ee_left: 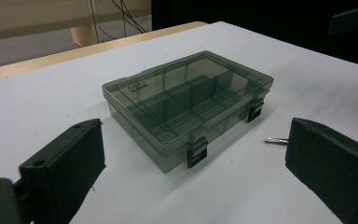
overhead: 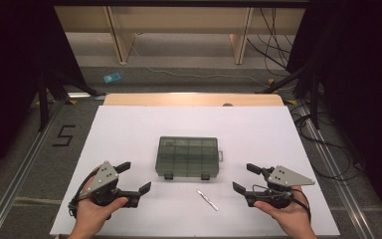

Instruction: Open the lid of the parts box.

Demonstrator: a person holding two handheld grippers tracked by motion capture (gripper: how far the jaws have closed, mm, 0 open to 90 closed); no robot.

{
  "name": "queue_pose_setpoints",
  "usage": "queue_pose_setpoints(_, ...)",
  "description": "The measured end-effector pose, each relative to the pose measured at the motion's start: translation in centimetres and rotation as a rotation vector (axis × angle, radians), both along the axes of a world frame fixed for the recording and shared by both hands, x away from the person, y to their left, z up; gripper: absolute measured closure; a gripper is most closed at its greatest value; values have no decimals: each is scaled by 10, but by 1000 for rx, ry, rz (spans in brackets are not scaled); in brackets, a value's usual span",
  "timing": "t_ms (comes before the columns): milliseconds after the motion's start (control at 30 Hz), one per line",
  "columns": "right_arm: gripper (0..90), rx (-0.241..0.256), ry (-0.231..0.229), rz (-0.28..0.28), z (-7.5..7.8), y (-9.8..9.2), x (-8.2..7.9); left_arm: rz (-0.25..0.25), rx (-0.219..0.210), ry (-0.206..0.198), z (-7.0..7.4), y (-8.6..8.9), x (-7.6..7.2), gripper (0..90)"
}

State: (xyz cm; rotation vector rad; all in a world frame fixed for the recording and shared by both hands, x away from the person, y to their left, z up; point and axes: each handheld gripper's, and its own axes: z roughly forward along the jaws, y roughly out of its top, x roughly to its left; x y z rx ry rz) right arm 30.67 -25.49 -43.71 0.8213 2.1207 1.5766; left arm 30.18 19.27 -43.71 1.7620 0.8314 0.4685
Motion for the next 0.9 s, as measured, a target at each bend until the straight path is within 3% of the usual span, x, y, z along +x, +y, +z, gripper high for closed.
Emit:
queue_pose_setpoints(133,221,-3,18,-3,0,-1,-1,3,15,-2,0,0,2,68)
queue_pose_setpoints(200,223,-19,-9,-2,0,-3,1,8,25,2,0,-1,2,88)
queue_pose_setpoints(233,231,-21,8,-8,1,-3,-1,6,14,8,0,-2,3,94)
queue_pose_setpoints(300,277,-18,-31,-7,2,-2,2,8,41,7,2,-2,2,107)
queue_pose_setpoints(400,333,-29,-27,-6,4,-1,2,13,29,-7,8,-4,1,153)
queue_pose_setpoints(467,508,-72,-22,-3,8,1,4,5,68,-25,14,-4,3,312)
queue_pose_setpoints(500,603,-92,-19,0,9,3,5,11,93,-25,15,-6,4,344)
queue_pose_setpoints(533,677,-123,-26,3,10,4,7,24,120,-13,15,-9,7,356)
queue_pose_setpoints(567,677,-123,-26,3,10,4,7,21,130,6,15,-11,9,356)
queue_pose_setpoints(600,782,-178,-17,7,12,7,9,23,129,32,15,-14,11,427)
queue_pose_setpoints(633,820,-187,-6,14,13,8,12,25,125,52,14,-16,13,471)
queue_pose_setpoints(667,820,-187,-6,14,13,8,12,23,129,68,14,-17,15,471)
queue_pose_setpoints(733,893,-201,13,25,14,10,16,32,149,94,13,-22,18,593)
queue_pose_setpoints(800,900,-226,45,28,12,16,26,26,219,124,12,-24,24,791)
queue_pose_setpoints(833,900,-226,45,28,12,16,26,9,253,133,11,-25,27,791)
queue_pose_setpoints(867,900,-245,79,28,7,21,33,0,323,116,7,-27,35,877)
queue_pose_setpoints(900,900,-245,79,28,7,21,33,0,323,116,7,-27,35,899)
